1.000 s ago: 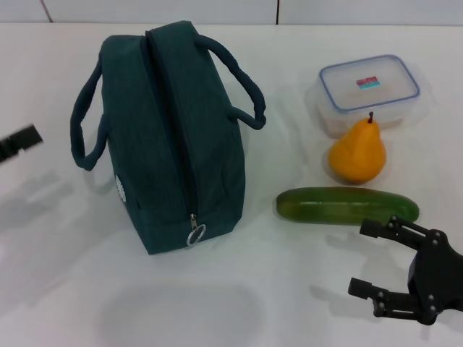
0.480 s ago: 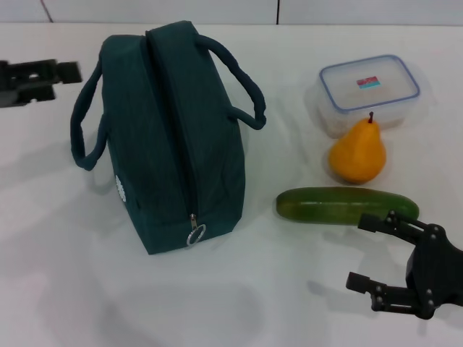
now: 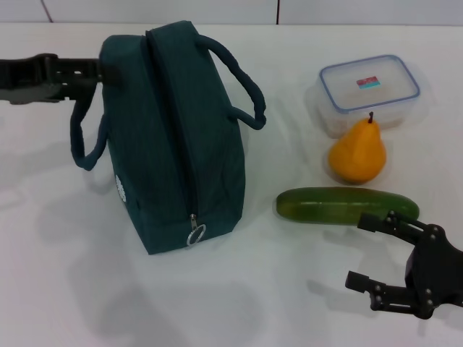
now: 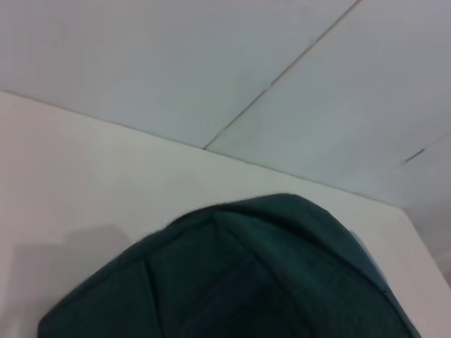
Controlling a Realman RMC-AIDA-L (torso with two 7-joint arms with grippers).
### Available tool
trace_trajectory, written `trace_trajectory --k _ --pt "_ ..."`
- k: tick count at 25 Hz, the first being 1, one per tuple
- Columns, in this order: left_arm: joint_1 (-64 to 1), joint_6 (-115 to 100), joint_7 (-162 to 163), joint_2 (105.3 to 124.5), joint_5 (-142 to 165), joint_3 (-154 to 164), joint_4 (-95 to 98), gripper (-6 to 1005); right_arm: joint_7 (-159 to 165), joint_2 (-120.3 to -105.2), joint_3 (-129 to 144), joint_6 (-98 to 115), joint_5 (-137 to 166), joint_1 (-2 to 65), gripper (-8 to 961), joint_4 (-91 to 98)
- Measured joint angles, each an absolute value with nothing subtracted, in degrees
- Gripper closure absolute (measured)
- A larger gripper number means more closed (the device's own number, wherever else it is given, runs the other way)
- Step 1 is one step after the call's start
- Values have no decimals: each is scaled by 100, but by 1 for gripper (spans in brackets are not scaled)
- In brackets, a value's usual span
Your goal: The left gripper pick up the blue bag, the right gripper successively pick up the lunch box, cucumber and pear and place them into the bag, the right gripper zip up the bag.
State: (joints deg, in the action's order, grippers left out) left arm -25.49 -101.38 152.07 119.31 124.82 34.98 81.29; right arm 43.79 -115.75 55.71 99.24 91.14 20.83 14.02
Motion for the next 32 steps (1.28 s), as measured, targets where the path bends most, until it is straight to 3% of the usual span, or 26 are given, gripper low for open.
trace_trajectory --k 20,28,32 --pt "-2639 -9841 15175 11937 12771 4460 8163 214 4376 -11575 5541 9869 9114 2083 125 1356" --pt "-2685 -9851 15077 11874 12799 4557 8097 448 4376 -11575 5541 9869 9114 2083 130 1351" --pt "-2689 -9859 15074 11853 12639 4489 8090 634 4377 -11575 5538 9869 9114 2080 132 1345"
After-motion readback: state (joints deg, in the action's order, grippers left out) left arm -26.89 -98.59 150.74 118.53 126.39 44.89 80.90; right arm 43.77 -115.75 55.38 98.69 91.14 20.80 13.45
